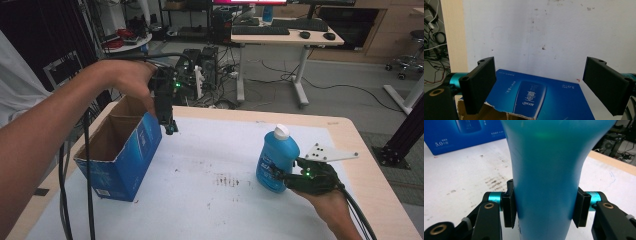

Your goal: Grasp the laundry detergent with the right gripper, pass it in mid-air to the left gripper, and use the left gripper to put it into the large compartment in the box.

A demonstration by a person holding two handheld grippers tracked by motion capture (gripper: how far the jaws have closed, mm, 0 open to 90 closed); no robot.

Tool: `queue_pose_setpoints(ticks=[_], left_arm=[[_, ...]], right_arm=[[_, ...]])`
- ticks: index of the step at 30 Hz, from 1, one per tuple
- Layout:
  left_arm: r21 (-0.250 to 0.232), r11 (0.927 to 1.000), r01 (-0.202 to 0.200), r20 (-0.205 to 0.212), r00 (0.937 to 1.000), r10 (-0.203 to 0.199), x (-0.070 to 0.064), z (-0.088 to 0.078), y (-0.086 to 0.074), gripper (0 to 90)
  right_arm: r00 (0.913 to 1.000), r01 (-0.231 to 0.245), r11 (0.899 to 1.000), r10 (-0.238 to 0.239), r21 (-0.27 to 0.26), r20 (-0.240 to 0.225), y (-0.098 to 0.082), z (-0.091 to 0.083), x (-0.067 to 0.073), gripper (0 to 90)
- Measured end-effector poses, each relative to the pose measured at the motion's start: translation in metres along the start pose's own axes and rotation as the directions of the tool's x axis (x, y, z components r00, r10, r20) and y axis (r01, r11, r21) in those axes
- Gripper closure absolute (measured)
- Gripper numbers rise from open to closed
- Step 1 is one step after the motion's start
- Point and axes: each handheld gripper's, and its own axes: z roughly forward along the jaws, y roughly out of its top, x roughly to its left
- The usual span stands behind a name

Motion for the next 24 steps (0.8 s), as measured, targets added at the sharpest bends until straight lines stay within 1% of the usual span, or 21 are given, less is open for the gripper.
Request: queue_pose_setpoints(ticks=[6,7,10,13,15,20,24], left_arm=[[-0.007,1.0,-0.005,0.007,1.0,0.005,-0.001,-0.001,0.001,11.3],[-0.007,0.9999,-0.009,0.009,0.9999,0.009,-0.001,-0.001,0.002,11.3],[-0.009,0.9999,-0.013,0.012,0.9998,0.014,-0.003,-0.002,0.003,11.4],[-0.015,0.9998,-0.015,0.015,0.9998,0.015,-0.004,-0.002,0.004,11.4],[-0.016,0.9997,-0.017,0.018,0.9997,0.017,-0.005,-0.002,0.005,11.3],[-0.027,0.9991,-0.033,0.022,0.9992,0.034,-0.009,-0.005,0.008,11.3],[-0.033,0.9986,-0.041,0.023,0.9989,0.042,-0.013,-0.008,0.01,11.3]], right_arm=[[0.9998,0.005,1.0,-0.006,-0.005,-0.017,0.005,-0.008,0.001,47.9],[0.9995,0.016,1.0,-0.016,0.005,-0.028,0.007,-0.011,0.002,47.9],[0.999,0.024,1.0,-0.024,0.012,-0.037,0.009,-0.013,0.004,47.9],[0.9974,0.044,0.999,-0.043,0.025,-0.058,0.012,-0.017,0.008,47.9],[0.9969,0.049,0.998,-0.048,0.024,-0.062,0.013,-0.018,0.01,47.9],[0.9933,0.066,0.997,-0.063,0.034,-0.097,0.02,-0.021,0.017,47.9],[0.9887,0.1,0.994,-0.095,0.044,-0.116,0.028,-0.024,0.023,47.9]])
